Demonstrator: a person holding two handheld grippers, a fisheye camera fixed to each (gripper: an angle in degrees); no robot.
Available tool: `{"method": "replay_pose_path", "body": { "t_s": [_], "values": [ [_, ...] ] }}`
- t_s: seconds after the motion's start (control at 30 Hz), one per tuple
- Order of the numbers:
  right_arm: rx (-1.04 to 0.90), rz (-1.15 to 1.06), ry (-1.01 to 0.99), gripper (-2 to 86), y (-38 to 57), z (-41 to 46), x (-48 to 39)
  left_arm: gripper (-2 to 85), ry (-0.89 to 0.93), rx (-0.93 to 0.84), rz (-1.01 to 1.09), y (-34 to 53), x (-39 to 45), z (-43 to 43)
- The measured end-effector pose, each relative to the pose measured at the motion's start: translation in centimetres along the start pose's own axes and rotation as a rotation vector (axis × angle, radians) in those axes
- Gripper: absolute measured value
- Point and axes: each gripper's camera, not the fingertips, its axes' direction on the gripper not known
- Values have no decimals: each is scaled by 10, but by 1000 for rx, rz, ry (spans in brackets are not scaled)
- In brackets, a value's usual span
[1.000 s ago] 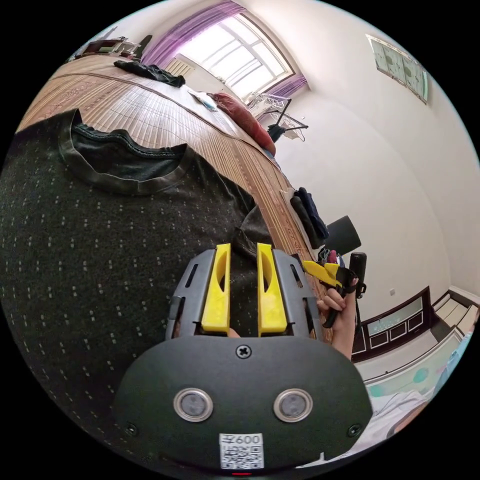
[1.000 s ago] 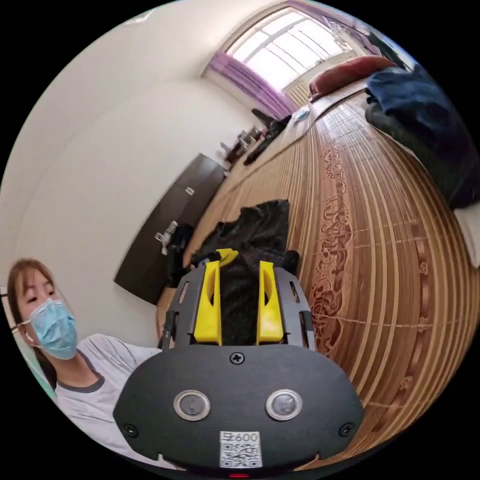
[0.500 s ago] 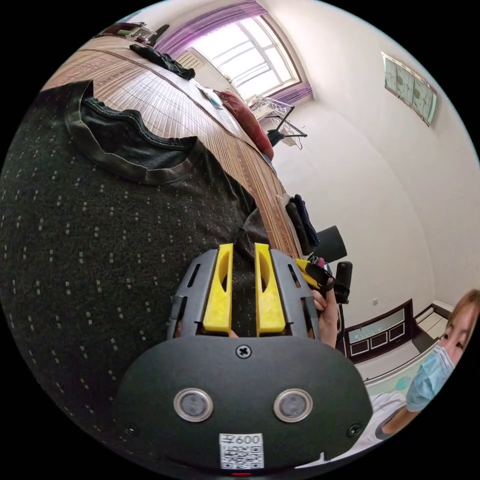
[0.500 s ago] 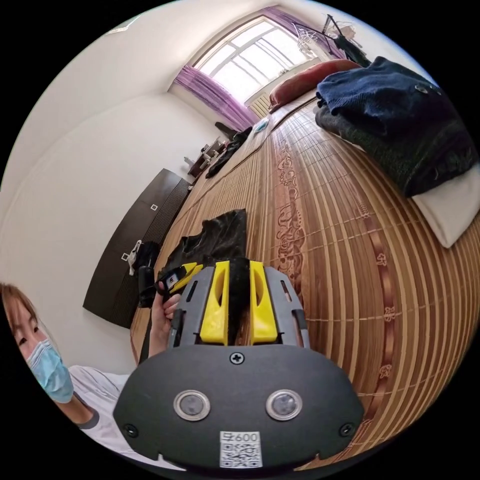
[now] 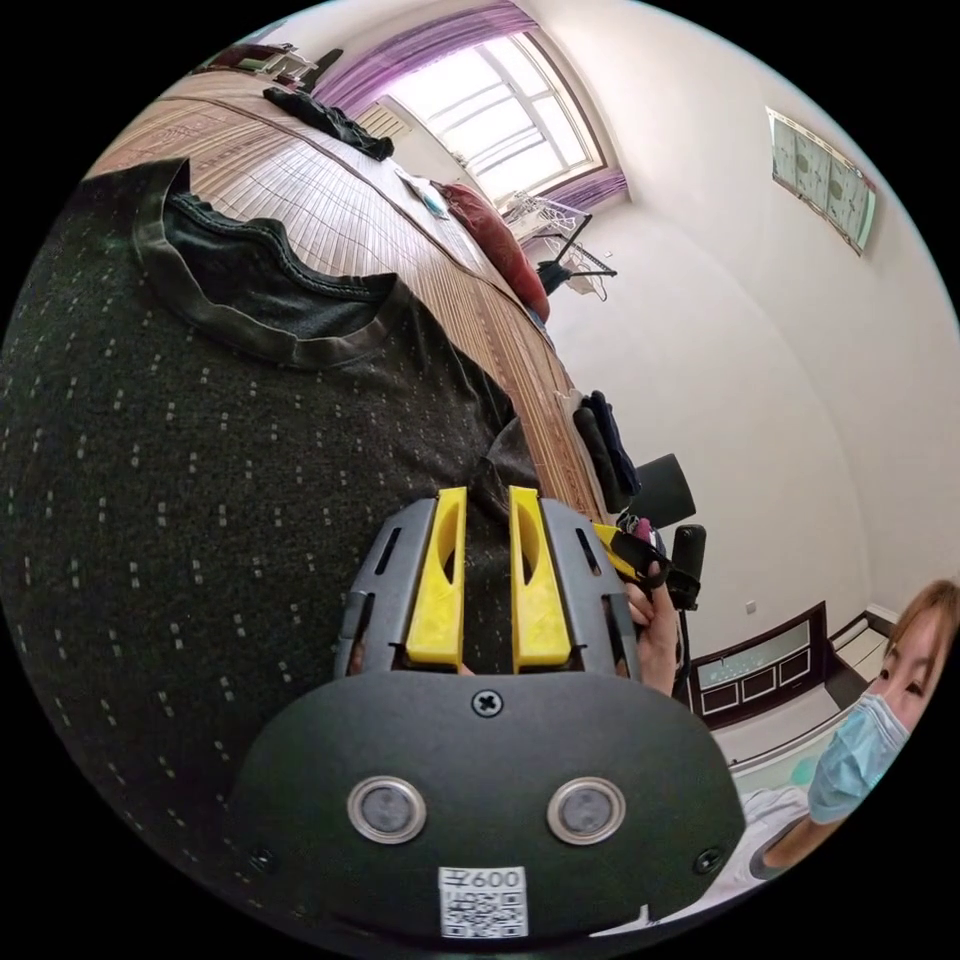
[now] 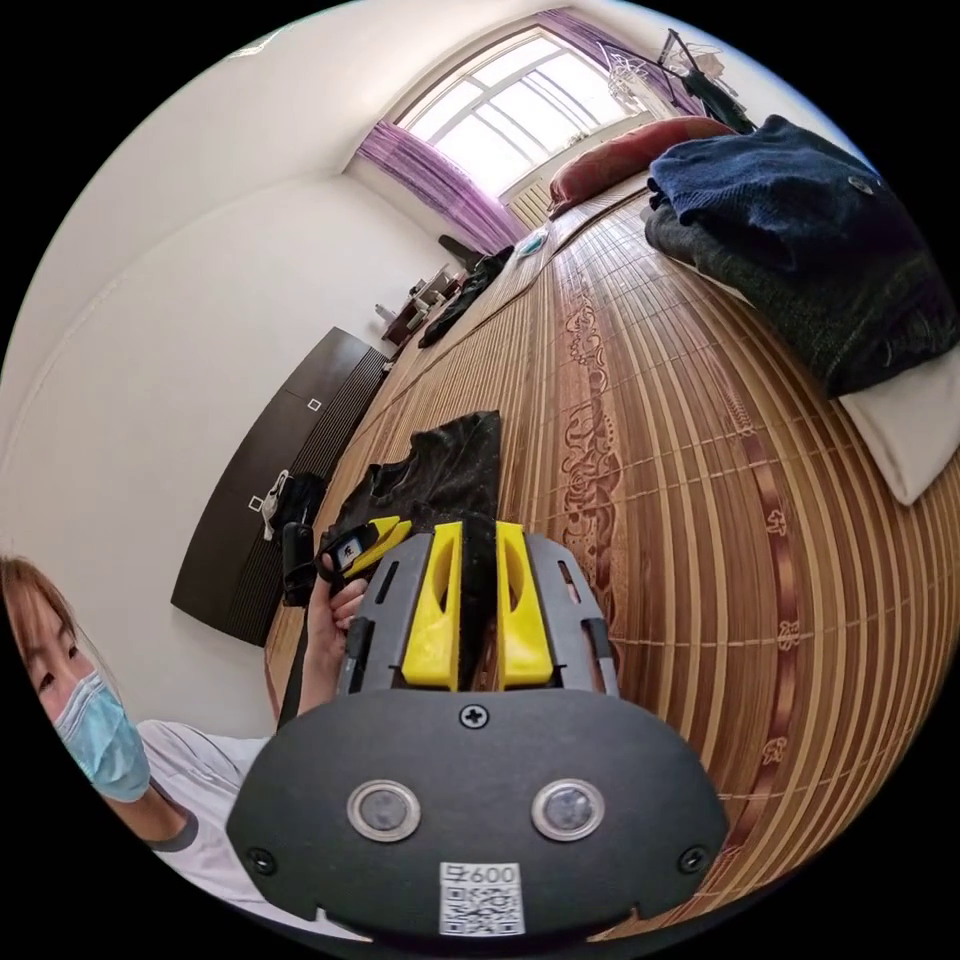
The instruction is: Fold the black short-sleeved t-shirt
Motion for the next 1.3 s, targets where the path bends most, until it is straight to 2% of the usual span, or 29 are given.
{"method": "replay_pose_path", "body": {
  "t_s": [0.1, 0.23, 0.37, 0.43, 0.53, 0.63, 0.93, 1.2, 1.23, 1.3],
  "values": [
    [20, -26, -22, -4, -1, -3, -4, 66, -9, 7, 0, 3, 2, -2],
    [-16, -197, -77, -8, -5, 3, -29, 68, 17, 15, -12, 7, -1, -6],
    [-170, -424, -237, -8, -5, 23, -62, 70, 37, 35, -31, 14, -4, -11],
    [-287, -479, -226, -8, -4, 39, -75, 71, 41, 40, -35, 17, -4, -13],
    [-451, -479, -108, -8, -4, 69, -86, 74, 47, 45, -39, 23, -3, -16],
    [-567, -426, -118, -8, -7, 91, -81, 77, 46, 44, -40, 29, -2, -17],
    [-533, -452, -216, -8, -17, 84, -87, 97, 17, 37, 32, 50, 16, -21],
    [-567, -443, -181, -8, -23, 95, -94, 99, 74, 32, 84, 71, 41, -19],
    [-569, -445, -175, -8, -24, 96, -95, 98, 62, 42, 95, 74, 45, -19],
    [-573, -439, -172, -8, -26, 98, -96, 87, -76, 99, 157, 87, 63, -20]
  ]
}}
